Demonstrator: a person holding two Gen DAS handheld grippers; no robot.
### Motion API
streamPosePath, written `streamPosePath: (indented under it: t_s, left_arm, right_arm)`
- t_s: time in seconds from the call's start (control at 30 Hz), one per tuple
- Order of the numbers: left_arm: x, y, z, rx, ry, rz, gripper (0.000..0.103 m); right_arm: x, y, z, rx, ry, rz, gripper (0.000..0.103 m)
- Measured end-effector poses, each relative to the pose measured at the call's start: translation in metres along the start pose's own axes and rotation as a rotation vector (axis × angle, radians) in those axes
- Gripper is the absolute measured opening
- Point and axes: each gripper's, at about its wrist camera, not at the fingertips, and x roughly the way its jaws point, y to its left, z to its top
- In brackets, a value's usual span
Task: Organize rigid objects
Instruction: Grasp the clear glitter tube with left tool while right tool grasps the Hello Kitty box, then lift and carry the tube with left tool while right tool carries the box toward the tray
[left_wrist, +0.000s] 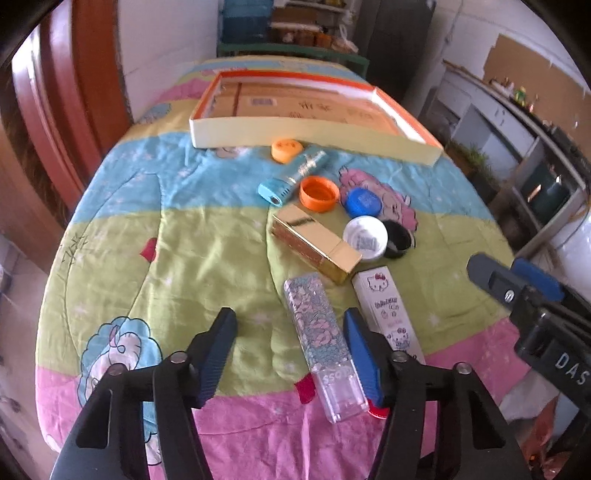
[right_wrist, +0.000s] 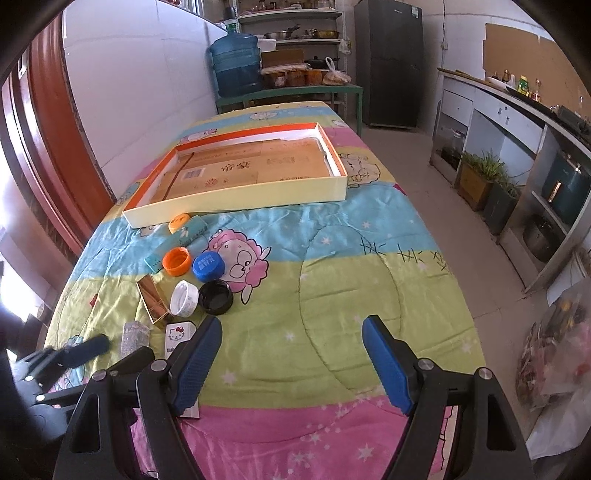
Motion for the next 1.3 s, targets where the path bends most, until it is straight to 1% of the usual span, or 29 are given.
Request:
streamPosePath:
  t_s: [0.03,0.07,0.1,0.13,0.17,0.2,0.23,0.27,0.4,0.43,0.6,0.67,0.73,0.77,0.8,0.83,0.87,0.97,1.1,1.17,1.3]
  left_arm:
    - [-0.001,0.002,0.000,-0.006,-0.006,-0.018,0.040]
    - [-0.002,0.003,-0.001,-0.012,-0.011,-0.040,0.035]
    - [-0.004,0.005,-0.001,-0.017,-0.017,-0.056,0.026]
    - [-0.005,0.005,0.000,-0.013,-0.021,-0.053,0.022]
    - [-0.005,0.005,0.000,-0.003,-0.021,-0.034,0.021]
    - [-0.004,0.005,0.000,0.010,-0.027,0.002,0.021]
    - [-0.005,0.007,0.000,0.008,-0.031,0.014,0.021]
    - [-0.005,0.010,0.001,-0.001,-0.032,0.017,0.021]
    - [-0.008,0.022,0.004,-0.032,-0.046,0.043,0.021]
    - [-0.009,0.025,0.005,-0.039,-0.054,0.048,0.021]
    - [-0.013,0.036,0.008,-0.059,-0.075,0.070,0.020]
    - [-0.012,0.038,0.008,-0.066,-0.075,0.069,0.020]
    - [-0.011,0.040,0.008,-0.071,-0.072,0.066,0.020]
    - [-0.011,0.041,0.008,-0.073,-0.072,0.064,0.020]
    - [-0.011,0.041,0.008,-0.076,-0.071,0.062,0.020]
    - [-0.011,0.042,0.008,-0.077,-0.070,0.061,0.020]
    - [-0.010,0.042,0.008,-0.078,-0.069,0.061,0.020]
    - [-0.010,0.044,0.009,-0.084,-0.071,0.062,0.020]
    - [-0.008,0.046,0.010,-0.092,-0.068,0.059,0.020]
    - [-0.007,0.047,0.011,-0.099,-0.066,0.052,0.020]
    - [-0.007,0.049,0.014,-0.110,-0.065,0.033,0.020]
  right_arm:
    - [0.001,0.000,-0.001,-0.002,0.004,0.005,0.078]
    - [0.001,0.001,-0.001,-0.003,0.008,0.009,0.076]
    - [0.002,0.002,-0.002,-0.005,0.014,0.014,0.075]
    - [0.004,0.003,-0.003,-0.009,0.024,0.024,0.073]
    - [0.005,0.005,-0.004,-0.012,0.033,0.036,0.070]
    - [0.006,0.007,-0.004,-0.015,0.039,0.045,0.069]
    - [0.008,0.010,-0.006,-0.020,0.052,0.061,0.065]
    - [0.010,0.012,-0.007,-0.026,0.062,0.076,0.062]
    - [0.021,0.026,-0.011,-0.042,0.119,0.162,0.058]
    - [0.024,0.031,-0.011,-0.048,0.133,0.184,0.055]
    - [0.032,0.050,-0.008,-0.080,0.156,0.226,0.054]
    - [0.036,0.057,-0.007,-0.097,0.173,0.223,0.054]
    - [0.037,0.064,-0.007,-0.127,0.170,0.203,0.054]
    - [0.038,0.066,-0.007,-0.139,0.172,0.197,0.051]
    - [0.038,0.068,-0.007,-0.153,0.171,0.178,0.047]
    - [0.038,0.070,-0.008,-0.174,0.167,0.157,0.037]
    - [0.037,0.071,-0.008,-0.188,0.165,0.150,0.029]
    - [0.036,0.070,-0.008,-0.187,0.166,0.155,0.026]
    - [0.032,0.057,-0.003,-0.125,0.155,0.195,0.025]
    - [0.028,0.053,-0.001,-0.120,0.131,0.169,0.025]
    - [0.024,0.043,0.006,-0.097,0.111,0.166,0.025]
